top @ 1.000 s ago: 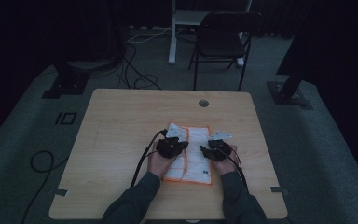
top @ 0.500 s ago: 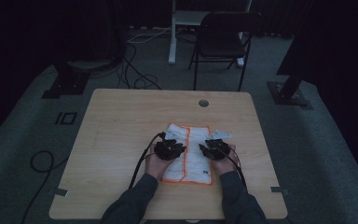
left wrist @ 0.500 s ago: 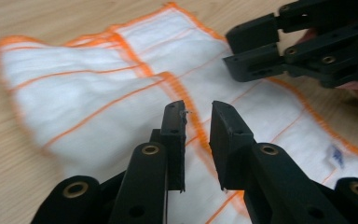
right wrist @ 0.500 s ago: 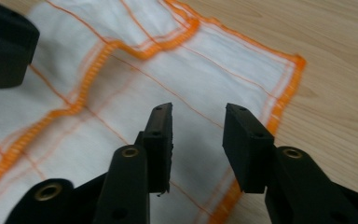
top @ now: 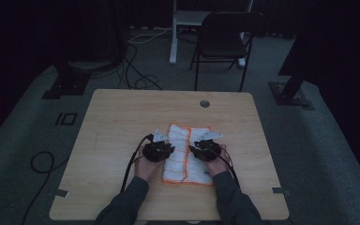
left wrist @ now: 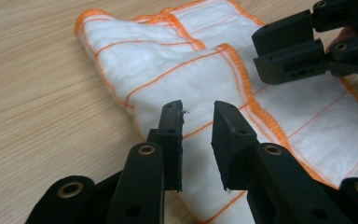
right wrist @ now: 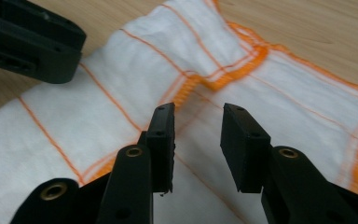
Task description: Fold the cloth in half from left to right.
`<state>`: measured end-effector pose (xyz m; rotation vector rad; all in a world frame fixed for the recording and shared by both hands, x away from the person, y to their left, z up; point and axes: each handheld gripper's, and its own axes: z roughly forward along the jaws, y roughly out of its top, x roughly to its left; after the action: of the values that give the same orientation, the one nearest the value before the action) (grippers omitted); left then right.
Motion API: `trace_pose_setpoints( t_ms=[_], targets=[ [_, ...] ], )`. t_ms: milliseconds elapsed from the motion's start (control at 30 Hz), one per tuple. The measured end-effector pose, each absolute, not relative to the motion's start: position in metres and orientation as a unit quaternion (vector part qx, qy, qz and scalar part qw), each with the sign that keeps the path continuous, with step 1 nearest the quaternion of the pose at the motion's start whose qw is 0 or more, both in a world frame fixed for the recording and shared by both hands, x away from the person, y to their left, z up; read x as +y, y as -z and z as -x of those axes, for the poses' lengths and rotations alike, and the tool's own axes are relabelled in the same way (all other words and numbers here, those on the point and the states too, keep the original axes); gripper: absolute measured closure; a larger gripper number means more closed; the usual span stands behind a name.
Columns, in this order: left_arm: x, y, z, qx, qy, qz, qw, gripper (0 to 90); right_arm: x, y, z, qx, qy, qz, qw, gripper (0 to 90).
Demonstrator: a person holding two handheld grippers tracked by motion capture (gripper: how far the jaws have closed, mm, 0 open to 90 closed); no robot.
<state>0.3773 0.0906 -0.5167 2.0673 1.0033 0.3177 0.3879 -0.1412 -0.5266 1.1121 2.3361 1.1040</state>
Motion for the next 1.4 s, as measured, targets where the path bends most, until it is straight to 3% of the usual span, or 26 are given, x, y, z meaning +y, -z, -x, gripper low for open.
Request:
trace_pose_setpoints(
  t_ms=[233, 333, 467, 1400],
  targets=[
    [0.093, 0.519, -0.378, 0.4, -0.128, -0.816, 0.397, 74.1, -0.128, 0.53, -0.39, 0.821, -0.395, -0.388, 0.14, 63.3],
    [0.093, 0.52, -0.378, 0.401, -0.127, -0.816, 0.397, 74.0, -0.125, 0.532, -0.393, 0.823, -0.392, -0.39, 0.133, 70.3],
    [0.093, 0.519, -0.378, 0.4, -0.128, -0.815, 0.399, 73.7, -0.124, 0.53, -0.391, 0.822, -0.39, -0.391, 0.137, 87.6],
    [0.083, 0.521, -0.378, 0.391, -0.123, -0.82, 0.398, 72.3, -0.184, 0.512, -0.388, 0.795, -0.383, -0.438, 0.172, 88.4]
  ],
)
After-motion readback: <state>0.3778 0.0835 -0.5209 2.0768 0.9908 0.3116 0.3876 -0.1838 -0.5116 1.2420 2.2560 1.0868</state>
